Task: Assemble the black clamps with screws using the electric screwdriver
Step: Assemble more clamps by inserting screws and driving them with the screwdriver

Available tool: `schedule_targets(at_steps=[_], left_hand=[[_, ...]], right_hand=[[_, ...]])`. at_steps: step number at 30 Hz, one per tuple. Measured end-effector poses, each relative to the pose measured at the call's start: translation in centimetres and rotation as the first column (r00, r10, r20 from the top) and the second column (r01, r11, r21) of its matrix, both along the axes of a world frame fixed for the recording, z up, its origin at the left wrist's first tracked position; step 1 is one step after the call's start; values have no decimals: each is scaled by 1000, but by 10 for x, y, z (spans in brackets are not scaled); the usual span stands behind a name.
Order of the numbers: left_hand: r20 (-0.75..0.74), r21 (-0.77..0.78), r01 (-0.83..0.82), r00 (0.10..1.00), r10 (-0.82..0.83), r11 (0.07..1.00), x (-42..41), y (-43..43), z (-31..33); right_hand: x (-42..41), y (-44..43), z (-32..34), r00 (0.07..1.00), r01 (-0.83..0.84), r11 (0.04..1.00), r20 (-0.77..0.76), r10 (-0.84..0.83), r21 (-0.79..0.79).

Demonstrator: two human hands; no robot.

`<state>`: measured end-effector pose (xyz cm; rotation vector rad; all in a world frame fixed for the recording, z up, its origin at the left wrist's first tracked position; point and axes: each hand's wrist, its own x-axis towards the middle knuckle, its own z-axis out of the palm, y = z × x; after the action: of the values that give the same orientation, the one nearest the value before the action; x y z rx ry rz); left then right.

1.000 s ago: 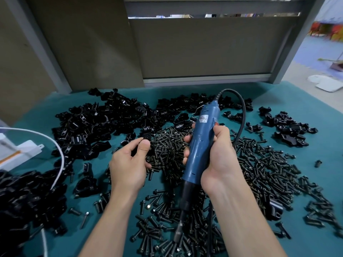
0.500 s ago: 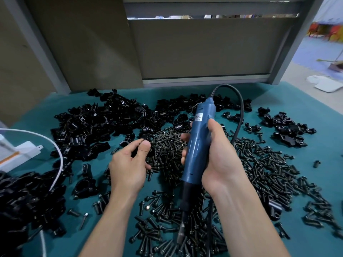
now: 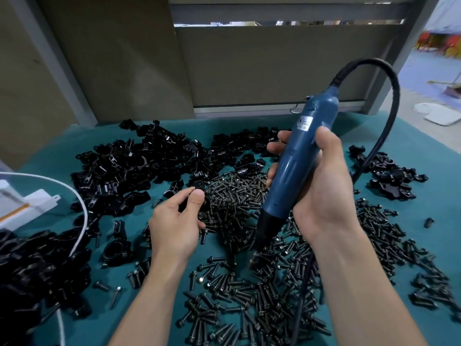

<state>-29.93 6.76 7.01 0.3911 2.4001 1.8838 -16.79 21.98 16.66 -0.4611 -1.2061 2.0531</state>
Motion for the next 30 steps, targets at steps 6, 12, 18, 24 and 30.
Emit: schedule_targets(at_steps=[6,12,18,24,30], left_hand=[[-3,2,-6,1000,6,1000,0,1,-1],[-56,-4,27,998,-27,1000,1,1,2],[-17,-21,40,999,-41,999,4,1,-1],[11,23,71,997,-72,997,5,4,2],[65,69,165,983,-170,984,8,6,0]], right_hand=[[11,-3,-15,995,-98,889,15,102,448],[6,-25,-30,968,-249,824,135,210,510],[-8,-11,-36,1000,12,999,0,-12,-45],[-3,11,-50,979,81,832,-112,-170,-549],[-1,17,-46,961,48,825,-198,-191,-563]])
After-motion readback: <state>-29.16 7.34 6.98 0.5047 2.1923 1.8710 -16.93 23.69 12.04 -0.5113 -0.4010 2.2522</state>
